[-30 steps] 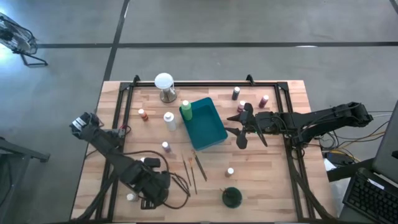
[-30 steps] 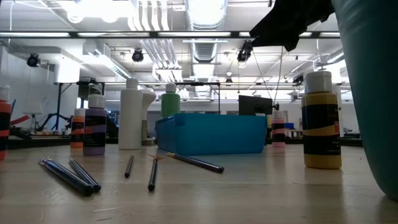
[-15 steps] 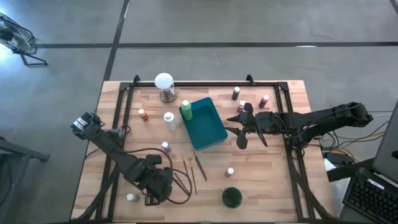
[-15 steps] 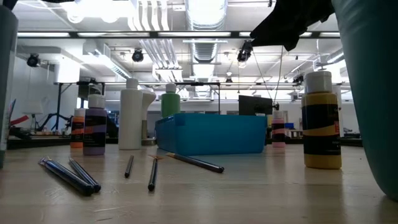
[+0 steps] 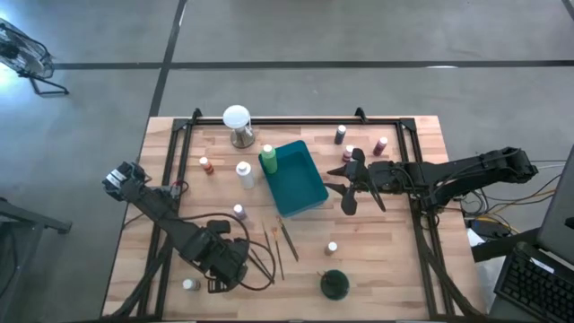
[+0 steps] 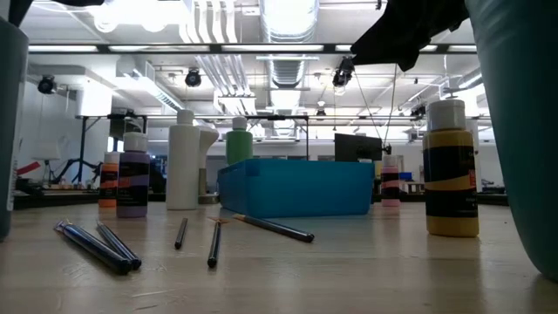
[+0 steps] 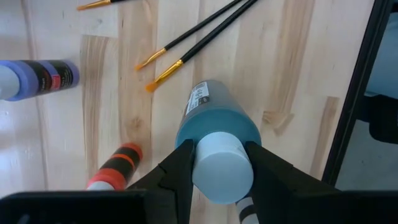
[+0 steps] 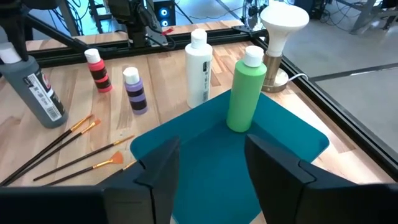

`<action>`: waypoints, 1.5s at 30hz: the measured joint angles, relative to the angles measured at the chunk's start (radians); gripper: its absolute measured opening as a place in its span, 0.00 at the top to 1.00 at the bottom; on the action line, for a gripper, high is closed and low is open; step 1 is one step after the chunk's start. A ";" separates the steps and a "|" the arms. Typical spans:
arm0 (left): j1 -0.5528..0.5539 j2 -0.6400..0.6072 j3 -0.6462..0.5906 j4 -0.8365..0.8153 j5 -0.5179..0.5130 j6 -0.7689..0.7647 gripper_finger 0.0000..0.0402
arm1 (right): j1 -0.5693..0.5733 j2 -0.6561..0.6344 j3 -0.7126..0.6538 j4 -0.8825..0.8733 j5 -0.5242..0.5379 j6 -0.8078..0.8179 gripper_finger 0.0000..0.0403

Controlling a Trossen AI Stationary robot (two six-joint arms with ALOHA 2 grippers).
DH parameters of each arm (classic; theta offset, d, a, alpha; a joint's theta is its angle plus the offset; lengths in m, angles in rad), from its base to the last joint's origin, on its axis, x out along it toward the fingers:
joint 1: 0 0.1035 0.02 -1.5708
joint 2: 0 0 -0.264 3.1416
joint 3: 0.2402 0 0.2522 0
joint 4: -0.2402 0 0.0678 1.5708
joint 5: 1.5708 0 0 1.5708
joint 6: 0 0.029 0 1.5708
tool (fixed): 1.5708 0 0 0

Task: Pick & Place Paint Supplies
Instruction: Put the blue paint bottle into the blue bin

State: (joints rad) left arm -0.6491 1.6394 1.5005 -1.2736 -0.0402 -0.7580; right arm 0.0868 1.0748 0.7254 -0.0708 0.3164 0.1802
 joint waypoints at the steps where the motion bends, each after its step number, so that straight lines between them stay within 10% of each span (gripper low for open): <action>1: 0.000 0.000 0.000 0.000 0.000 0.000 0.69 | 0.000 0.000 0.000 0.000 0.000 0.000 0.55; 30: -0.011 -0.004 0.076 -0.107 0.019 -0.051 0.50 | 0.000 0.000 0.000 -0.001 -0.002 0.003 0.59; 45: -0.486 -0.170 -0.031 -0.280 -0.644 -0.652 0.50 | 0.000 0.000 0.000 -0.002 -0.002 0.003 0.65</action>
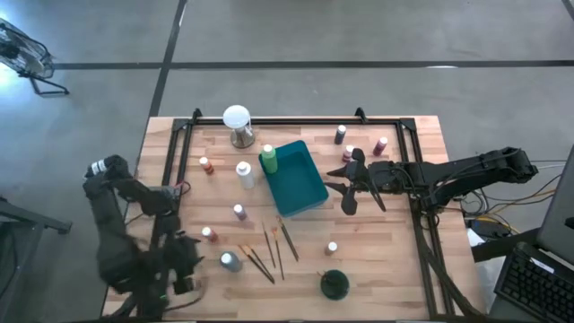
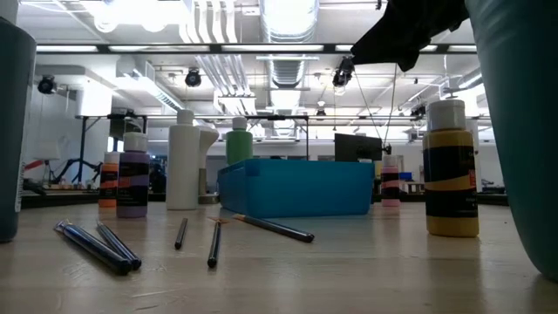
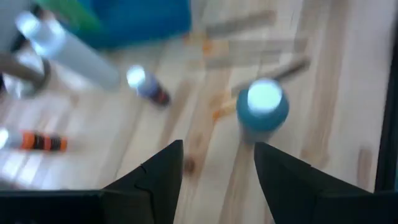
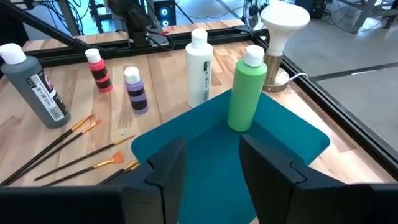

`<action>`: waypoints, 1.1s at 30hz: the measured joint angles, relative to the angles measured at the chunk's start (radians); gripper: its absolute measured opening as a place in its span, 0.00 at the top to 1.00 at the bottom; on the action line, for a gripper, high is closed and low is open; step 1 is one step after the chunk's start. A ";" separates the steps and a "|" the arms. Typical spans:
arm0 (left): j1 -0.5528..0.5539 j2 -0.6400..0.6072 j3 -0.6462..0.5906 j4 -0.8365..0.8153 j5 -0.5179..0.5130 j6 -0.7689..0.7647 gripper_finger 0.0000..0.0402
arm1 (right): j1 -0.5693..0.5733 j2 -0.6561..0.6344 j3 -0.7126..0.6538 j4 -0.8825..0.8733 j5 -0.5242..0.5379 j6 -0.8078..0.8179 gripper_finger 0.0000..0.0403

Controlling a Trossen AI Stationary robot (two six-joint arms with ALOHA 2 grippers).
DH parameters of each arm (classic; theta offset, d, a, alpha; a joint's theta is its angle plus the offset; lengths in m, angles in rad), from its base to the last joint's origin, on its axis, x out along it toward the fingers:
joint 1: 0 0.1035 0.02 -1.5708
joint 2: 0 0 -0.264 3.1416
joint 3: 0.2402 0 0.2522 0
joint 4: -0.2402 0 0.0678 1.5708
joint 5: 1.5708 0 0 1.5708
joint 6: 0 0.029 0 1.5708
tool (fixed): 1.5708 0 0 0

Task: Pick & Place Paint Supplies
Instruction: Put the blue paint bottle into the blue bin

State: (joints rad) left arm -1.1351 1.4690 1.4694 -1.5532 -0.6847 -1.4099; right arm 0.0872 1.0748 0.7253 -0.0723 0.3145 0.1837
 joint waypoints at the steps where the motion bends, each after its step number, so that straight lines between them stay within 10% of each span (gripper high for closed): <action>1: -0.048 -0.012 -0.036 0.003 -0.071 -0.061 0.50 | 0.000 0.000 0.000 0.000 0.000 0.003 0.65; 8: -0.208 -0.028 -0.364 0.148 -0.230 -0.417 0.50 | 0.000 0.000 0.000 0.022 0.003 0.019 0.67; 17: -0.198 -0.020 -0.528 0.606 -0.263 -0.160 0.50 | -0.007 0.000 0.000 0.086 0.056 0.000 0.70; 33: -0.125 -0.021 -0.636 0.775 -0.198 -0.099 0.50 | -0.014 0.000 0.000 0.116 0.055 0.019 0.69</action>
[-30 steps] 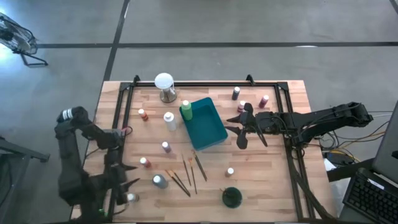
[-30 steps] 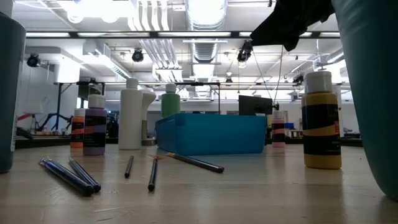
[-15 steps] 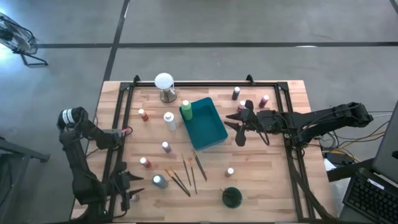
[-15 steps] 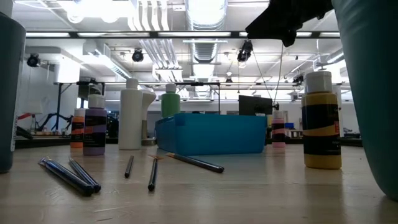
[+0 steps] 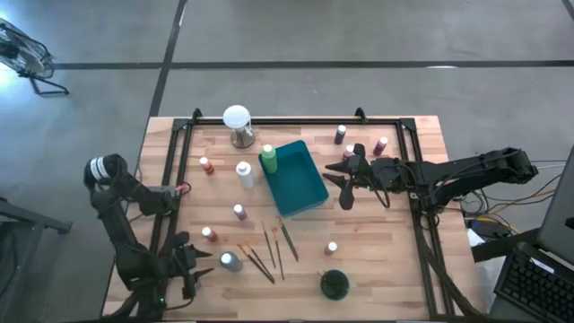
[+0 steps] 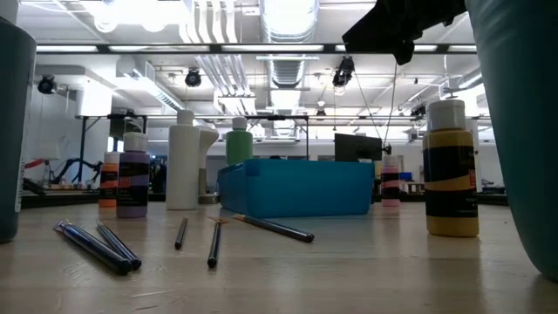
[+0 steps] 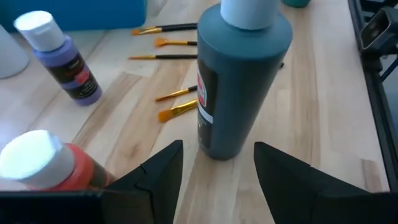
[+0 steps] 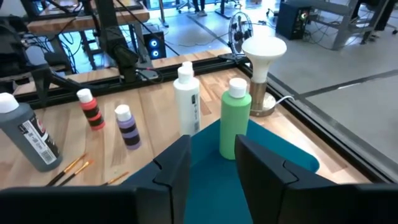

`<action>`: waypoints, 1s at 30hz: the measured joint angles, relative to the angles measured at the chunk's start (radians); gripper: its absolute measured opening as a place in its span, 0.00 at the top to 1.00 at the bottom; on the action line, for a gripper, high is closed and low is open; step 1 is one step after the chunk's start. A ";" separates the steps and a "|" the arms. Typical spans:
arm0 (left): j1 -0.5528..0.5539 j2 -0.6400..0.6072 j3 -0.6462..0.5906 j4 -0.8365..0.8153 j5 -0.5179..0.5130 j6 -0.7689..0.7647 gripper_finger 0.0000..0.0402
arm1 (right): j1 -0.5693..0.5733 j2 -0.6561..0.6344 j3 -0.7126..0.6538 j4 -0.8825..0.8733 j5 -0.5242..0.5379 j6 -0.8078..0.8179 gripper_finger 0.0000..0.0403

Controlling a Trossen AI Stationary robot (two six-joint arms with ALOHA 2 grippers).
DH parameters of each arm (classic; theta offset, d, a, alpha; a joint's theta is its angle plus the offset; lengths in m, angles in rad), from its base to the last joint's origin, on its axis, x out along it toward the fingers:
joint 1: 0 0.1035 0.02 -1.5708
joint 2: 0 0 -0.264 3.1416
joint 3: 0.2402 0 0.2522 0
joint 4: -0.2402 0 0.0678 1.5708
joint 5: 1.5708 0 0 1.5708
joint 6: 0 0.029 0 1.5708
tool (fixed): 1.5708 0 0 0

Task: Pick & Place Paint Supplies
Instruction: Put the blue paint bottle into the blue bin

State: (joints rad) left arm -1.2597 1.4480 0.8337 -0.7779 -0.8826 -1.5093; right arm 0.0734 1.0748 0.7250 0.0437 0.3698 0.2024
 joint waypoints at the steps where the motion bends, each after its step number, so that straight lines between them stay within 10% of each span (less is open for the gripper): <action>1: 0.013 -0.002 0.000 0.014 0.019 0.019 0.50 | 0.000 0.000 0.000 0.000 0.000 0.000 0.68; 30: 0.179 -0.052 -0.021 0.193 0.197 0.250 0.18 | -0.009 0.000 0.000 -0.002 -0.002 -0.019 0.56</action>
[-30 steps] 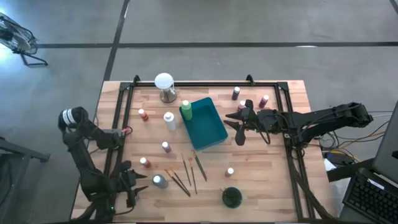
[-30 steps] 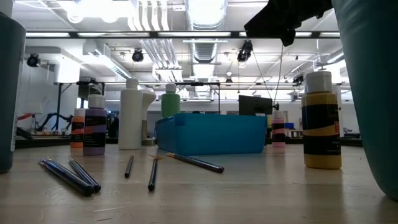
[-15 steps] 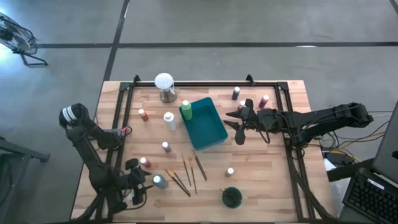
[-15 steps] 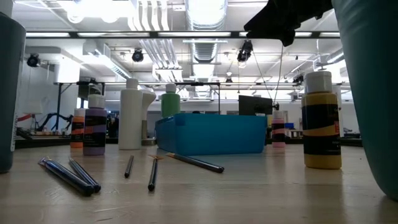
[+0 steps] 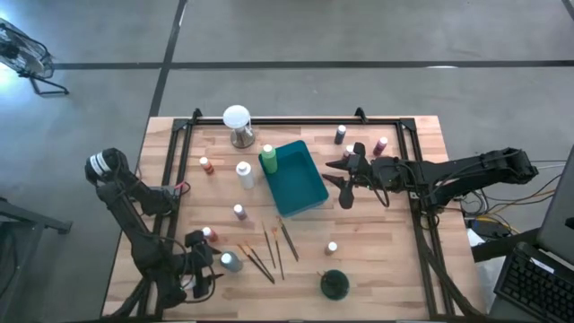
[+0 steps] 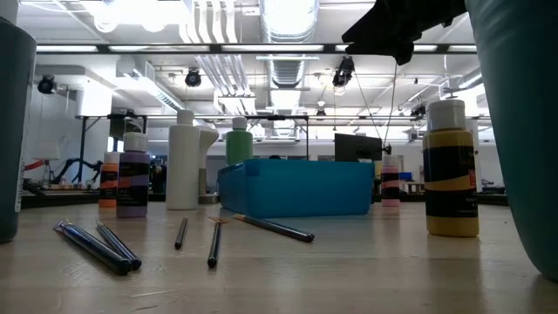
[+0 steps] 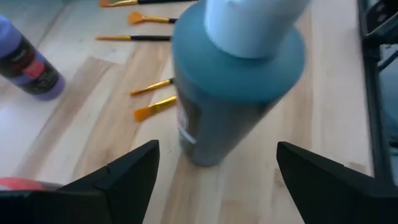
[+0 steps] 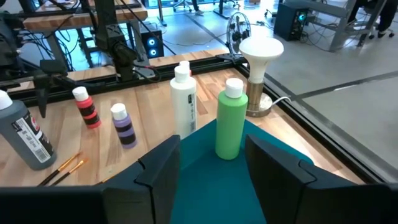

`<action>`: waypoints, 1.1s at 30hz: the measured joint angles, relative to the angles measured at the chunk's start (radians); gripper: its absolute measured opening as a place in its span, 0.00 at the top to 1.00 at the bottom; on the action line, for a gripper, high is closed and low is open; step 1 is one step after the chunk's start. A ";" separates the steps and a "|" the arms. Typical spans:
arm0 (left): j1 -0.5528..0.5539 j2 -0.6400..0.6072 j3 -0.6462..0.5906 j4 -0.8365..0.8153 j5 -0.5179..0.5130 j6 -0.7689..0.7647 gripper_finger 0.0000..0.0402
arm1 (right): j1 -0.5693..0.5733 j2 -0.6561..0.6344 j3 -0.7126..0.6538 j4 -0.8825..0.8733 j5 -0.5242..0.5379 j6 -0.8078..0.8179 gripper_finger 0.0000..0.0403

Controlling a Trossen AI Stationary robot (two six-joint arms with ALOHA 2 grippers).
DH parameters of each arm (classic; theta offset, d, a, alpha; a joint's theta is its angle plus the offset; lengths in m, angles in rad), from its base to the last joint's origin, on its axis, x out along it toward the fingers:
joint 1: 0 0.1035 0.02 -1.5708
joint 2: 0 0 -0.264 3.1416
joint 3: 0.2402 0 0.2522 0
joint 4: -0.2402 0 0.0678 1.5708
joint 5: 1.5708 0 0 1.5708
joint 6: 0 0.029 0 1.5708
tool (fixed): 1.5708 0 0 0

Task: Pick & Place Paint Supplies
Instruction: Put the blue paint bottle into the blue bin

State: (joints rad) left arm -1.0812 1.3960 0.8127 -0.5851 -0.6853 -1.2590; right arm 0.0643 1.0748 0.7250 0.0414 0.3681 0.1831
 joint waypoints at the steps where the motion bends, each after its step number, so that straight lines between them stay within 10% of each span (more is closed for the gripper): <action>1: 0.000 0.000 0.000 0.003 0.000 0.010 0.18 | 0.000 0.000 0.000 0.000 0.000 0.000 0.56; 33: 0.116 0.002 -0.132 0.311 -0.053 0.260 0.18 | 0.001 0.000 0.000 -0.008 -0.001 -0.030 0.76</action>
State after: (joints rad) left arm -0.9654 1.3983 0.6805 -0.2740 -0.7380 -0.9992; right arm 0.0650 1.0748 0.7250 0.0338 0.3672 0.1532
